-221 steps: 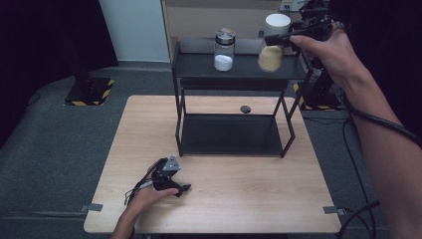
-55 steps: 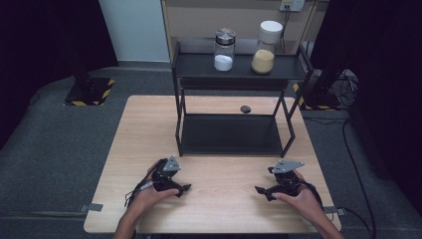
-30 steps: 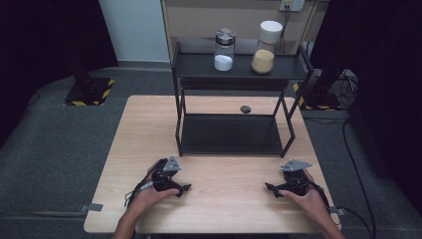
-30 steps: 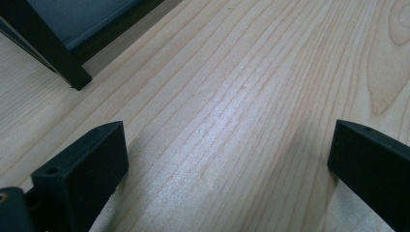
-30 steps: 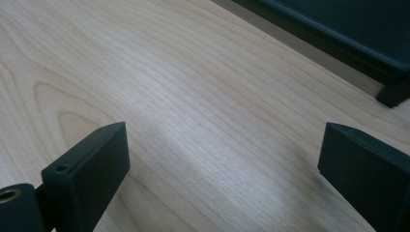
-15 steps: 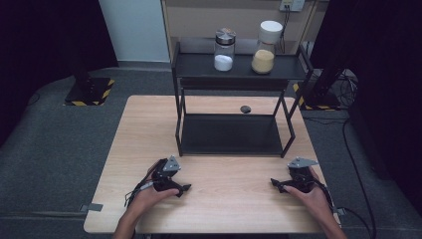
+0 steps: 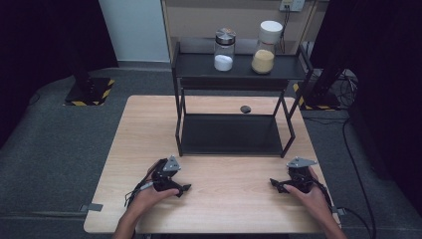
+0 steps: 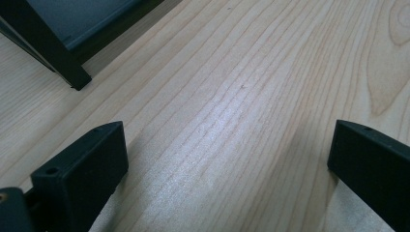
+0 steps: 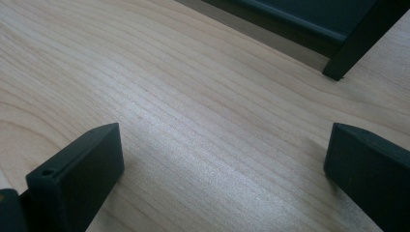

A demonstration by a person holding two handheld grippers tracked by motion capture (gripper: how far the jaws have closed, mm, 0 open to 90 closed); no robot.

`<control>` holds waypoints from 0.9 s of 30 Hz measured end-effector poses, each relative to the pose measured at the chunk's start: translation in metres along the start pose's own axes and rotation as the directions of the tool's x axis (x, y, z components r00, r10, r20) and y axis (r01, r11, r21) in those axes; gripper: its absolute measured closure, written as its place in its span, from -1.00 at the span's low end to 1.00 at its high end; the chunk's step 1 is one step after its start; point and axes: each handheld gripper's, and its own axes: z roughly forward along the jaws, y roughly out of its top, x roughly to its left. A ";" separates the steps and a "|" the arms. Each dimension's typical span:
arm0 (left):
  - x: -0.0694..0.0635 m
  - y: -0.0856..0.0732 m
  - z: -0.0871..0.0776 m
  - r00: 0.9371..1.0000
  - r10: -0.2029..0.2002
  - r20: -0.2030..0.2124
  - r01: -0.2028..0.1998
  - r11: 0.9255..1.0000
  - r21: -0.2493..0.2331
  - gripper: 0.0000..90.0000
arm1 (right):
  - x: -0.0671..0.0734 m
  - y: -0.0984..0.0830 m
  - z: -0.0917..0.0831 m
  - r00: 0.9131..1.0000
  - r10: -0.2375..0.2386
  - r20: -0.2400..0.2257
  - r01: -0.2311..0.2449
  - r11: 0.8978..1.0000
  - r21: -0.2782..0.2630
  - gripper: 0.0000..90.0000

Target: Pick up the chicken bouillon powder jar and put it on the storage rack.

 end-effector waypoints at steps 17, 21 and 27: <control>0.000 0.000 0.000 1.000 0.000 0.000 0.000 1.000 0.000 -1.00 | 0.010 0.000 -0.001 1.000 -0.015 -0.011 0.015 1.000 0.000 -0.97; 0.000 0.000 0.000 1.000 0.000 0.000 0.000 1.000 0.000 -1.00 | 0.010 0.000 -0.001 1.000 -0.015 -0.011 0.015 1.000 0.000 -0.97; 0.000 0.000 0.000 1.000 0.000 0.000 0.000 1.000 0.000 -1.00 | 0.010 0.000 -0.001 1.000 -0.015 -0.011 0.015 1.000 0.000 -0.97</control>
